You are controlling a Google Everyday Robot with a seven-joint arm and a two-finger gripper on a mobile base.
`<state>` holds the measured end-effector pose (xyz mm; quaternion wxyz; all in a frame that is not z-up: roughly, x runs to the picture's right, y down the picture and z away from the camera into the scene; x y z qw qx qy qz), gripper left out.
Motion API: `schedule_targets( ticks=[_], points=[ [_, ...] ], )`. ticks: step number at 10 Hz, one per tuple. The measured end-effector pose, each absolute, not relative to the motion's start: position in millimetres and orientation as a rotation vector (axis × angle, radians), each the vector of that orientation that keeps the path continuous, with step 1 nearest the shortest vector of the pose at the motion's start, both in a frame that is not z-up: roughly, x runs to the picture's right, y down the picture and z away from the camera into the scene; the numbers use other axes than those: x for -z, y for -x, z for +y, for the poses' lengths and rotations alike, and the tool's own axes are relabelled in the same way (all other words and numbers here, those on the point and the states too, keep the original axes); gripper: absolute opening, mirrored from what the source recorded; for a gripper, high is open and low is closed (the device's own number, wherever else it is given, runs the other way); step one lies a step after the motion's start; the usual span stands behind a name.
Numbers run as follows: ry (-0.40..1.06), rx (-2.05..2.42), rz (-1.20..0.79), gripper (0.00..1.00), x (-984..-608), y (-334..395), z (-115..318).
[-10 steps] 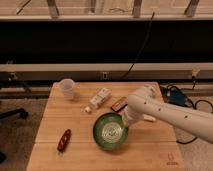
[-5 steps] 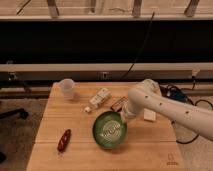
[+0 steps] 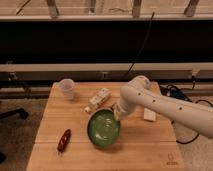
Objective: Drag the ceramic bowl in a circle
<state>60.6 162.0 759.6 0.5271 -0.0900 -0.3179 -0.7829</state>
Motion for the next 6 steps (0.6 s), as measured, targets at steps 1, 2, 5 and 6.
schedule_targets(
  ticks=[1, 2, 5, 6],
  points=[
    [0.207, 1.907, -0.778, 0.00, -755.2, -44.3, 170.7],
    [0.202, 1.943, -0.794, 0.00, -750.2, -33.4, 183.2],
    [0.200, 2.026, -0.831, 0.00, -742.8, -23.9, 218.1],
    [0.205, 2.037, -0.836, 0.00, -741.8, -27.3, 224.9]
  ],
)
